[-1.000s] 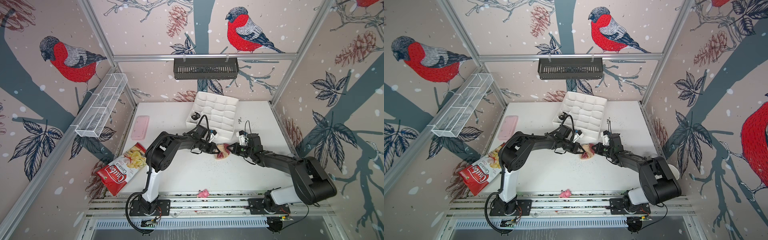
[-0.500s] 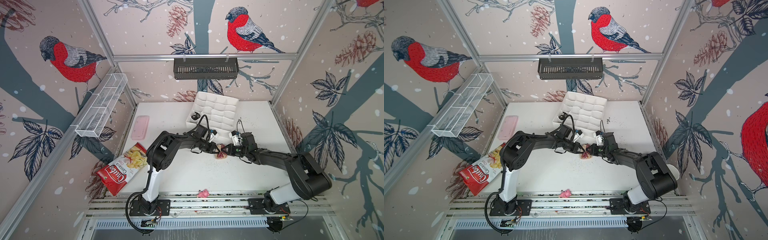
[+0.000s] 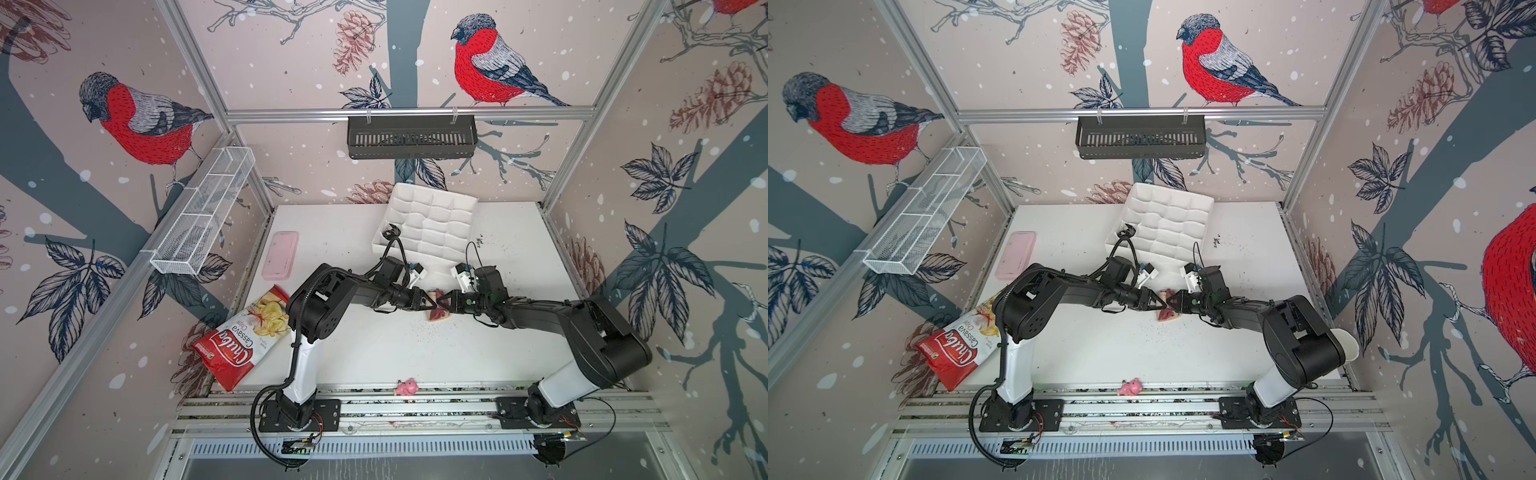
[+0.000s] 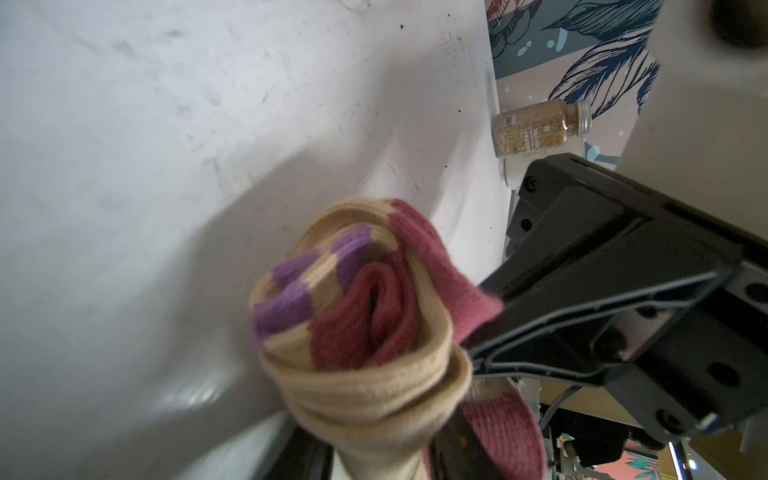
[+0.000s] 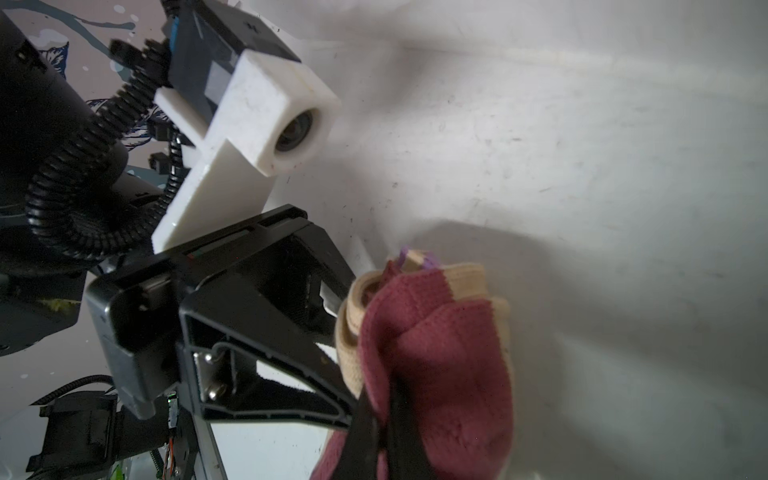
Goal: Roll the socks
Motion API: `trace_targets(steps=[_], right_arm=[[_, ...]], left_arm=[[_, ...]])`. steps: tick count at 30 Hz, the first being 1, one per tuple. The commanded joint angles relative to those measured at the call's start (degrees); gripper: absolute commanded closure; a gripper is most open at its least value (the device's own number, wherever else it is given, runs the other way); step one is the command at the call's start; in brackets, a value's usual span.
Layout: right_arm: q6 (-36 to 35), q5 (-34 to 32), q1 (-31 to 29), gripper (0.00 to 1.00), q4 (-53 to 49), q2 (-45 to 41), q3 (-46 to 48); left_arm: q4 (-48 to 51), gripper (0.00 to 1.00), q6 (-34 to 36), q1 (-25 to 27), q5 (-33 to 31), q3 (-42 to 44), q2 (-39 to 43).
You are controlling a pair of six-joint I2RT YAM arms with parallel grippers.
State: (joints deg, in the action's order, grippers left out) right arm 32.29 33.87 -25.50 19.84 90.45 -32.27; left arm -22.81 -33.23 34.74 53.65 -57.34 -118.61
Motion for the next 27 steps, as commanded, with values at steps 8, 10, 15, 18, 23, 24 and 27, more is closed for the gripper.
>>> trace_targets(steps=[8,10,15,18,23,24,27], right_arm=[[-3.6,-4.6,-2.9,0.93,-9.9,0.8,0.6],[-4.1,-5.4,-3.4,0.94,-10.5,0.9,0.5],[-3.2,-4.6,-3.9,0.94,-9.6,0.9,0.3],[-0.4,0.0,-3.0,0.93,-6.1,1.3,0.5],[2.2,4.4,-2.7,0.85,-2.9,2.2,0.4],[2.0,4.4,-2.7,0.83,-3.1,2.2,0.4],[0.9,3.5,-2.6,0.81,-5.1,1.9,0.5]], left_arm=[[-38.6,0.61,-20.6,-1.5,6.0,6.5,-0.2],[-40.5,0.61,-21.9,-1.8,5.9,7.1,-0.1],[-31.2,0.61,-15.6,-1.6,4.3,6.5,1.0],[-25.4,0.59,-11.1,-1.4,3.8,6.1,2.7],[-16.0,0.58,-4.9,-0.7,2.6,4.8,4.8],[-16.1,0.58,-5.1,-0.7,2.6,4.7,4.9],[-16.5,0.59,-5.4,-0.5,2.8,4.4,4.8]])
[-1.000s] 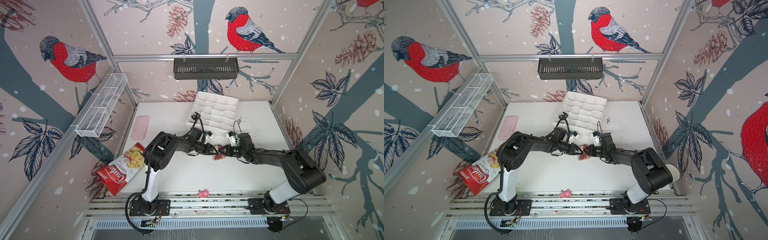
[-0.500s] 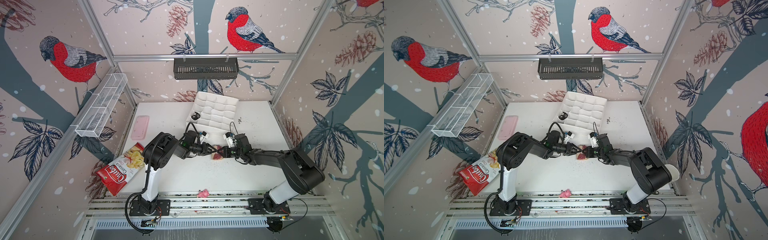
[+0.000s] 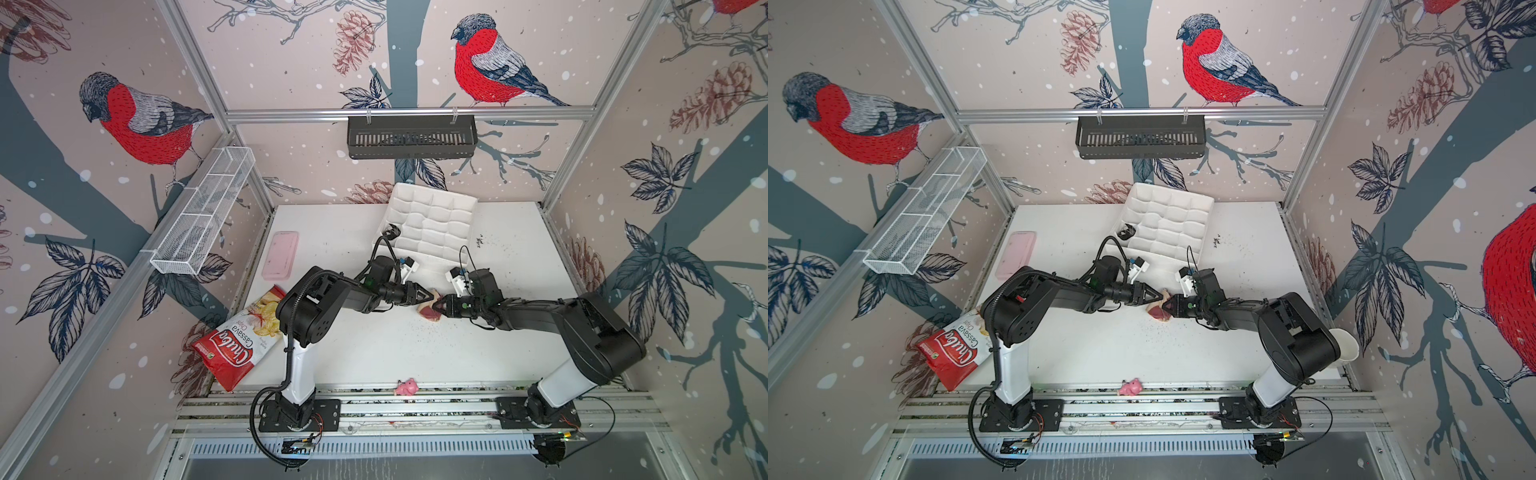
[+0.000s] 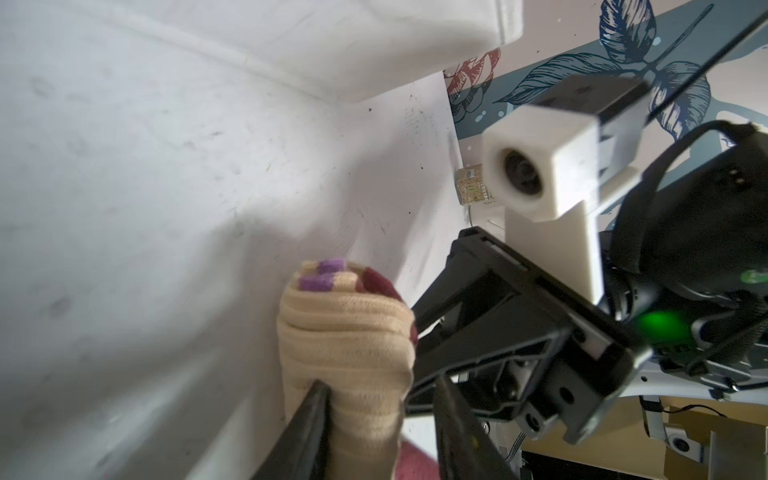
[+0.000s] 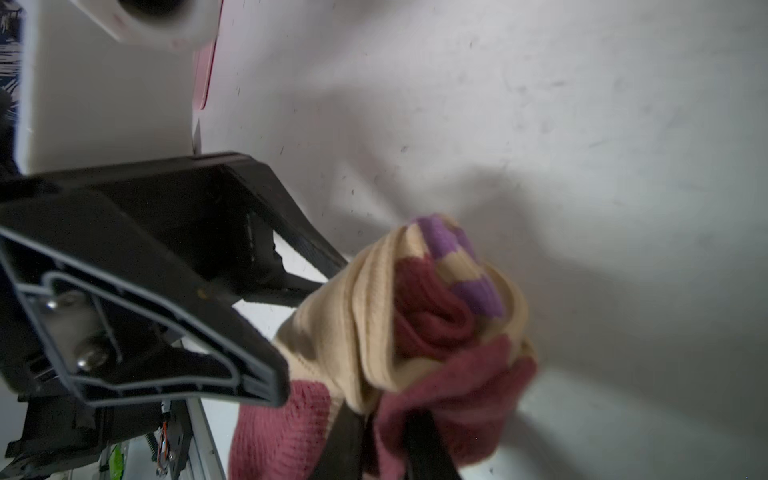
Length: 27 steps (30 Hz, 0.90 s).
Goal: Roll the socks
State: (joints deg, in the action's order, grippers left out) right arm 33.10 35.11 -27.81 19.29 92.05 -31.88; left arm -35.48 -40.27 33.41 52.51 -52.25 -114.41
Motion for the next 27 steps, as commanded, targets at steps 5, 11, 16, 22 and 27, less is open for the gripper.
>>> trace_targets(steps=[5,11,16,22,27], right_arm=[[-0.4,-0.2,-0.2,0.9,-7.0,-0.4,0.3],[1.0,-0.5,1.1,0.89,-6.1,-0.7,2.3],[2.3,0.9,2.8,0.89,-3.7,-1.2,5.4],[3.3,1.7,3.8,0.82,-3.3,-0.6,6.1],[2.4,0.9,5.3,0.76,-7.5,-2.8,6.0]], left_arm=[[-0.6,0.62,3.0,2.7,4.0,-2.6,0.5],[5.8,0.67,6.2,4.1,4.4,-3.6,0.5],[12.6,0.7,10.0,5.9,3.7,-4.1,1.9],[20.7,0.79,14.1,9.4,1.1,-7.9,-1.3],[28.4,0.85,18.1,10.1,-4.6,-12.0,-5.0]])
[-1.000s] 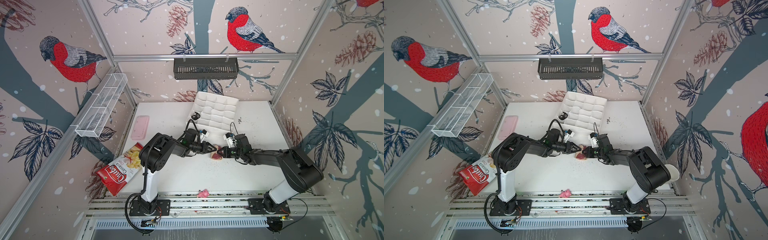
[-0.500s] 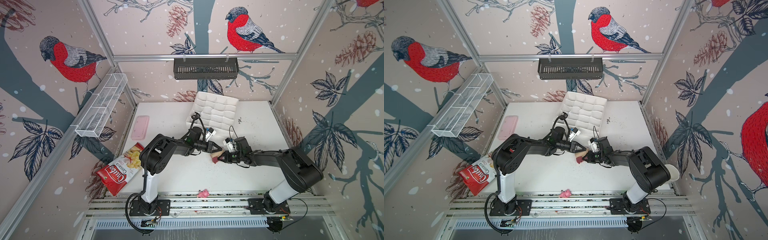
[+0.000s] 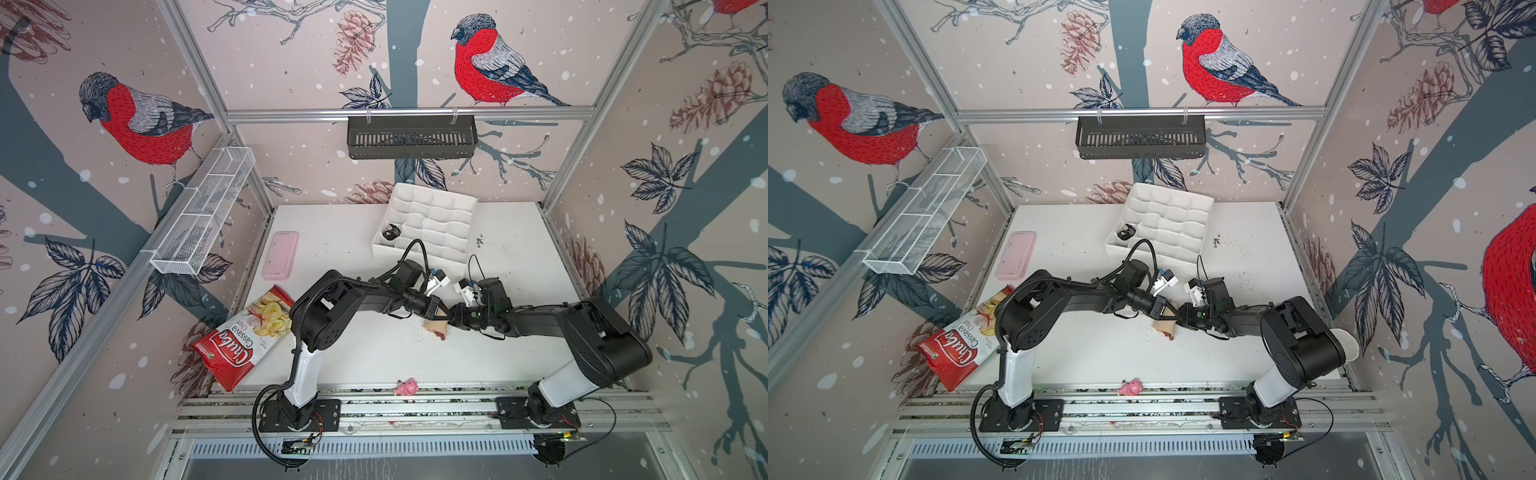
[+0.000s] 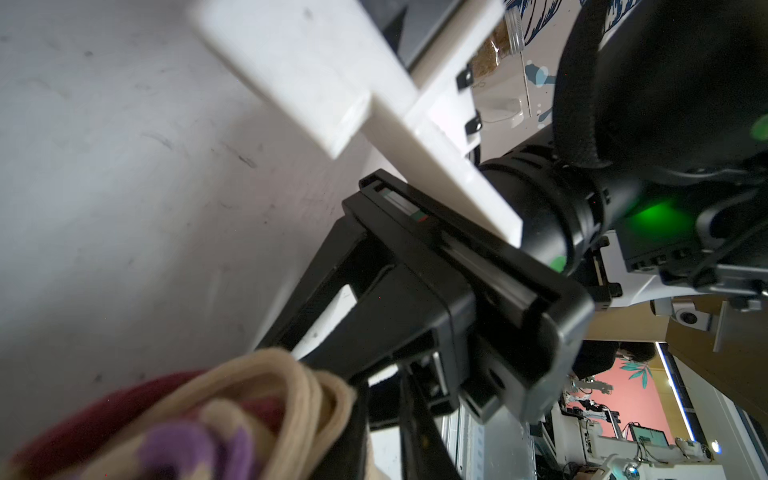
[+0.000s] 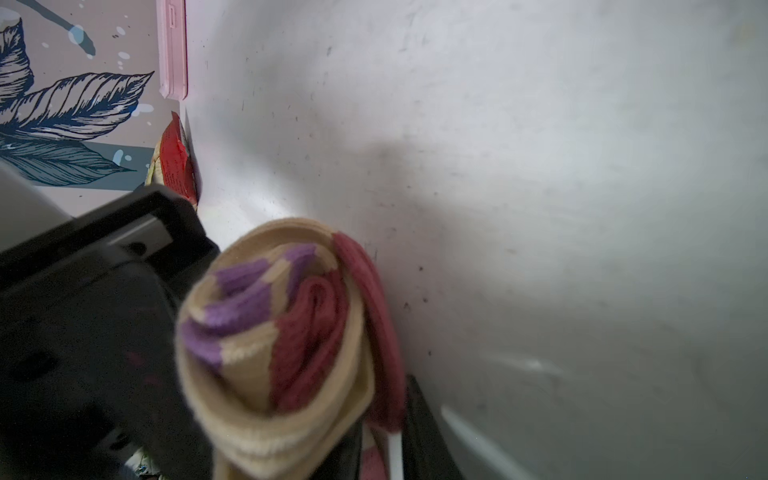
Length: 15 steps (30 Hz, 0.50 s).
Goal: Roll the socks
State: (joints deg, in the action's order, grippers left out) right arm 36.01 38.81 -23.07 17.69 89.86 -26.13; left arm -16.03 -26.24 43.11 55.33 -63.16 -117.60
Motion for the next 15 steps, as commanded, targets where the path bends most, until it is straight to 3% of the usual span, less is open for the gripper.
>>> trace_targets(steps=[1,8,15], right_arm=[[-0.7,-2.8,1.1,0.76,-6.4,-1.3,0.4],[-1.7,-5.4,5.2,0.76,-9.7,-7.0,2.1],[-0.3,-5.4,4.7,0.79,-9.9,-18.8,3.9]], left_arm=[[10.0,0.86,4.4,0.4,-8.4,-1.5,-2.3],[9.8,0.9,4.4,-0.5,-10.6,-1.4,-3.9],[-0.3,0.92,-1.2,-2.4,-6.0,0.9,-5.0]])
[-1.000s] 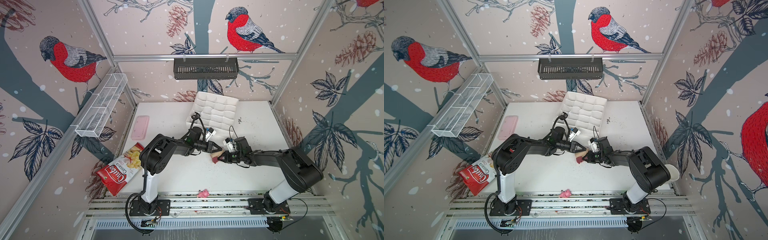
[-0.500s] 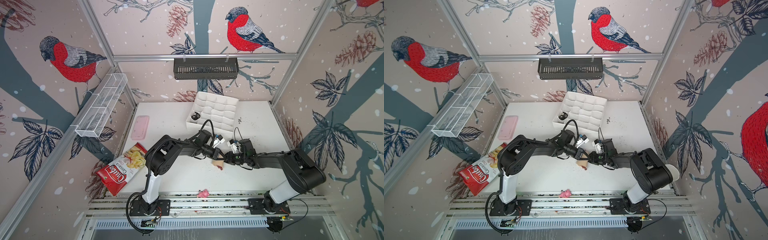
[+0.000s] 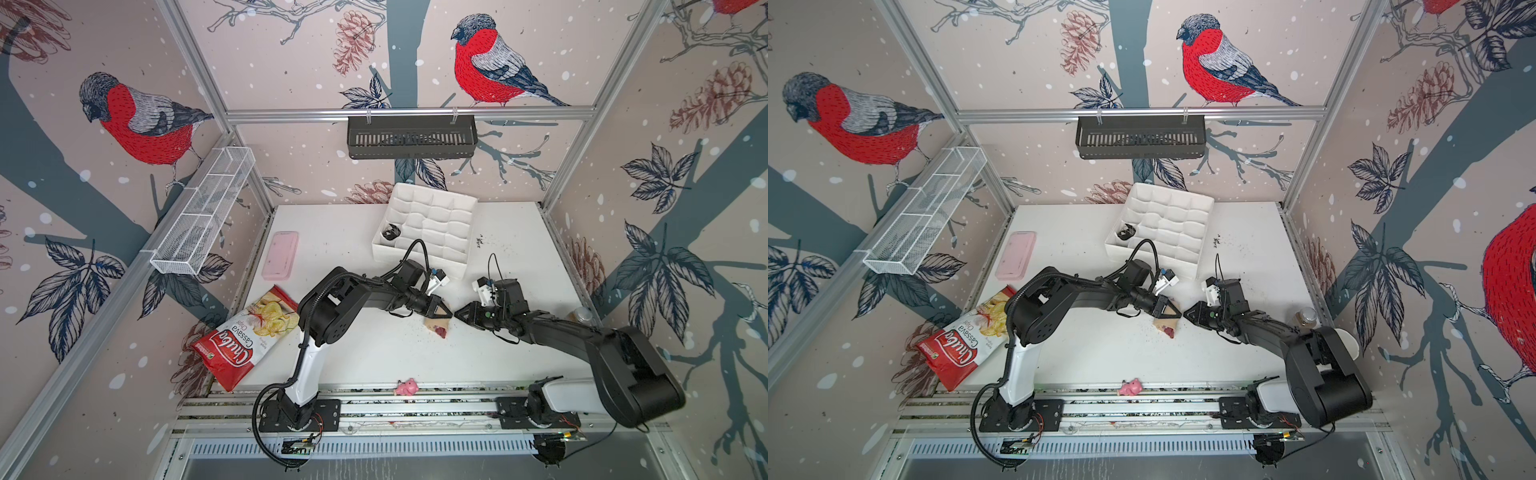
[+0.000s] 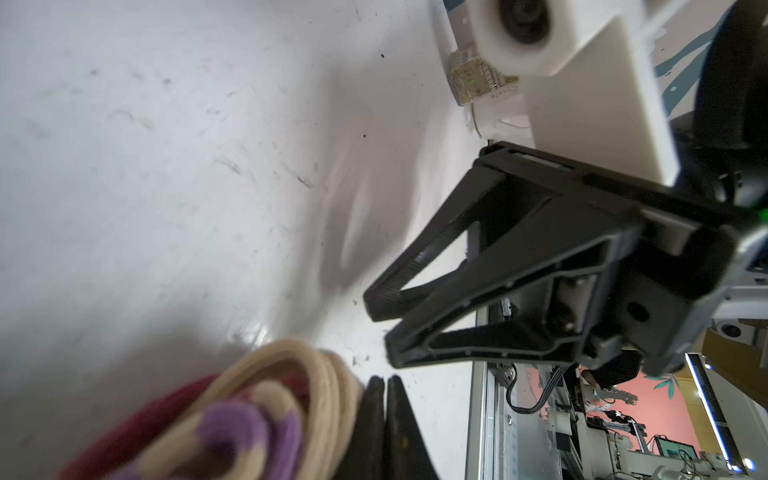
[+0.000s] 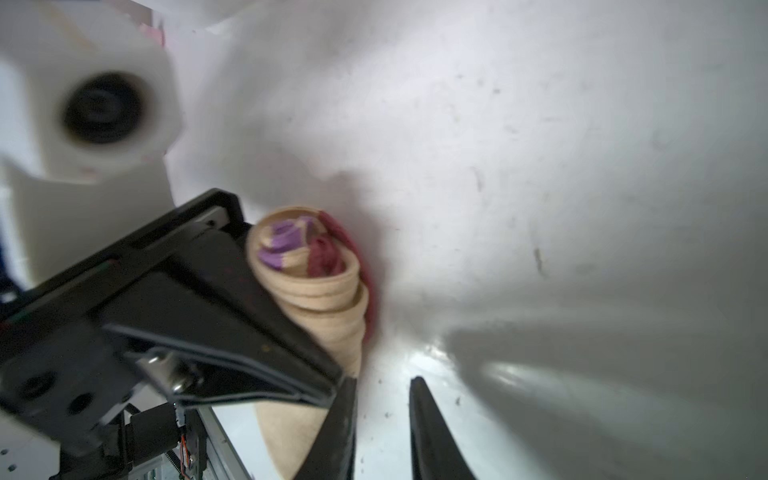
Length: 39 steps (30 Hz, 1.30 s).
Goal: Roll the socks
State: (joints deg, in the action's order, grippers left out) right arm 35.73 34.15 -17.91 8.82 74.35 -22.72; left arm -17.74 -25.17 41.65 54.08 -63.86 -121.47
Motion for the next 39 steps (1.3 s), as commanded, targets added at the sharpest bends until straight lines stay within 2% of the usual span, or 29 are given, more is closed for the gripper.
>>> trace_targets(steps=[1,4,7,10,17,22,30,34,39], right_arm=[[0.2,-0.9,-0.8,0.8,-1.1,-5.9,0.7],[0.8,-0.8,-3.3,0.83,-1.1,-10.6,0.7],[1.8,-1.8,-6.6,0.85,-0.3,-11.5,0.2],[2.8,-3.3,-9.0,0.87,2.2,-9.8,0.0],[5.0,-4.6,-10.8,0.92,9.7,-4.0,0.5],[6.1,-5.8,-12.7,0.93,13.8,1.2,0.1],[6.1,-9.9,-13.4,0.94,14.3,8.4,-0.1],[6.2,-10.8,-13.4,0.9,14.2,9.8,0.5],[5.6,-11.4,-13.2,0.91,14.8,11.9,-0.2]], left_arm=[[-0.3,0.91,-3.3,-1.1,-3.8,1.9,-1.2],[-4.6,0.86,-6.1,-1.2,-1.6,2.6,-1.7],[-7.6,0.81,-8.2,-1.3,-0.2,2.8,-2.3],[-12.3,0.78,-11.7,-1.5,1.3,3.9,-2.9],[-32.8,0.74,-25.6,-3.2,4.1,9.8,-4.1],[-37.4,0.74,-28.7,-3.5,4.1,10.5,-4.9],[-39.2,0.73,-30.4,-3.9,2.9,10.9,-4.1],[-39.9,0.73,-30.8,-4.1,2.6,11.3,-3.8],[-48.7,0.73,-36.8,-4.2,3.3,12.3,-5.0]])
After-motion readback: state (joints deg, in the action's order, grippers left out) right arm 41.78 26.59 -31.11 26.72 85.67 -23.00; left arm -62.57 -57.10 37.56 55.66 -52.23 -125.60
